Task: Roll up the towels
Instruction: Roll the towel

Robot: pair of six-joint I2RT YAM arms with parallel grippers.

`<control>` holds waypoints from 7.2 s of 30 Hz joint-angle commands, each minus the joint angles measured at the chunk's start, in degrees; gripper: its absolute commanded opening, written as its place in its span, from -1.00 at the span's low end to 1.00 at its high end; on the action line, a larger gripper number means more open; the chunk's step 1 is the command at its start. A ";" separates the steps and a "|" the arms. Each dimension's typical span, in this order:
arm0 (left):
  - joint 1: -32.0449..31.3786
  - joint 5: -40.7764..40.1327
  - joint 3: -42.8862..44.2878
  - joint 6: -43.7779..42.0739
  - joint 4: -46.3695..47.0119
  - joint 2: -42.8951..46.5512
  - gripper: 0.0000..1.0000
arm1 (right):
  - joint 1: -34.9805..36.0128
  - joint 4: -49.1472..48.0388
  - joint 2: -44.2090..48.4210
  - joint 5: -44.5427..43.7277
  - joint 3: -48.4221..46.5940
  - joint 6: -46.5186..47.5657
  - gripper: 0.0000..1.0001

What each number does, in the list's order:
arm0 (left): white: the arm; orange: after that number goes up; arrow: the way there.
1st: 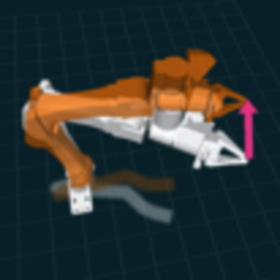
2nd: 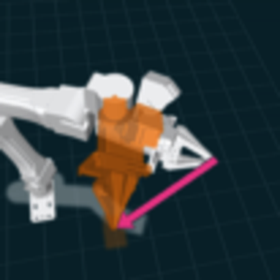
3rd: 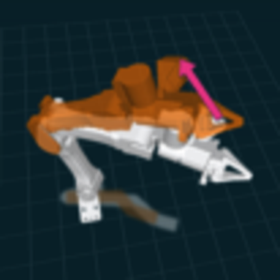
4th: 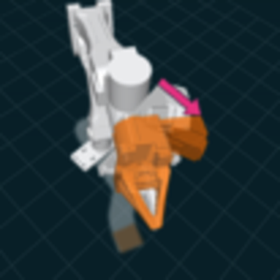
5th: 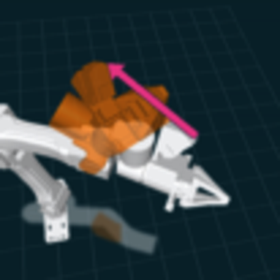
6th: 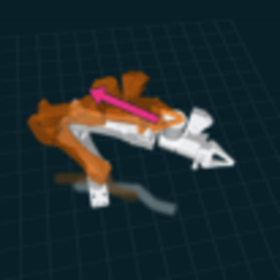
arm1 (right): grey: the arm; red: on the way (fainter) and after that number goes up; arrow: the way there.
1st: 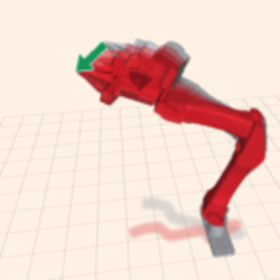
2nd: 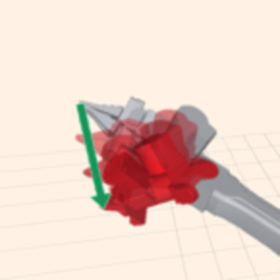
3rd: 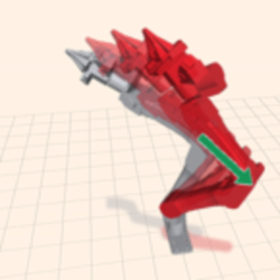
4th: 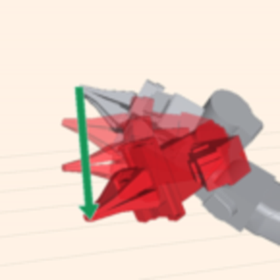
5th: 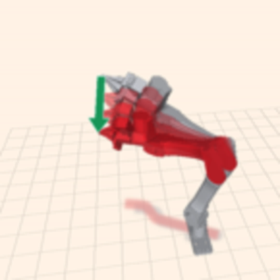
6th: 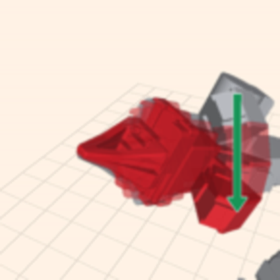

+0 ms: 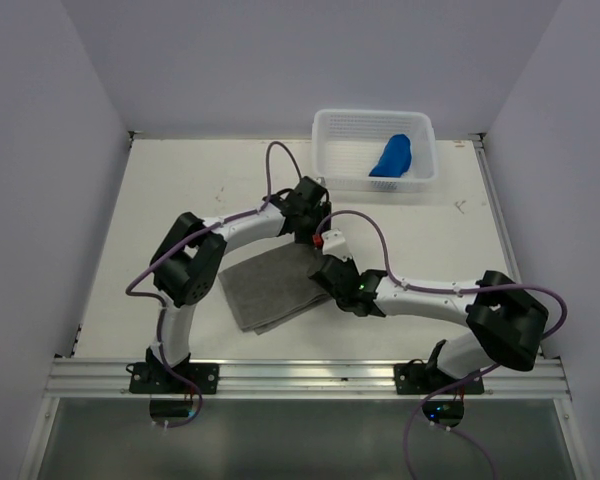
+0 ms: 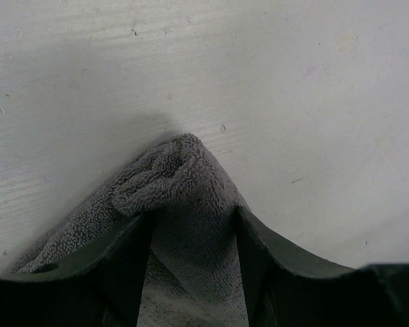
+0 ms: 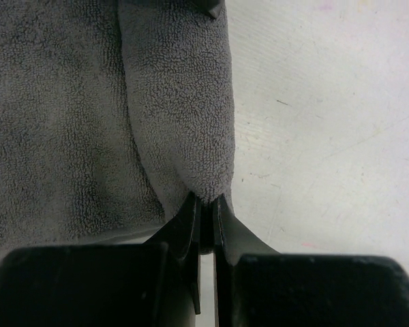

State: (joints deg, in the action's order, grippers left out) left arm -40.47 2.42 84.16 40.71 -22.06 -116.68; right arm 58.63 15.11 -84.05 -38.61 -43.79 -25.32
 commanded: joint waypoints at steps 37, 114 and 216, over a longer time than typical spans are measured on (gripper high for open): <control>5.22 3.91 -34.32 4.47 38.14 18.33 -1.00 | 23.37 -1.84 -14.73 -22.39 -8.15 15.30 -1.00; 8.29 -0.84 -43.65 1.57 34.47 29.93 -0.27 | 2.27 -17.59 0.65 16.22 4.07 -4.65 -1.00; 9.09 3.47 -49.70 -3.44 37.27 23.16 -0.92 | 20.73 5.54 -7.90 -17.39 -12.64 -3.76 0.09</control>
State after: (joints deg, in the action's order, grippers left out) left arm -32.27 11.03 37.23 38.39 18.87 -92.55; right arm 79.11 19.92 -97.60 -56.77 -57.12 -25.32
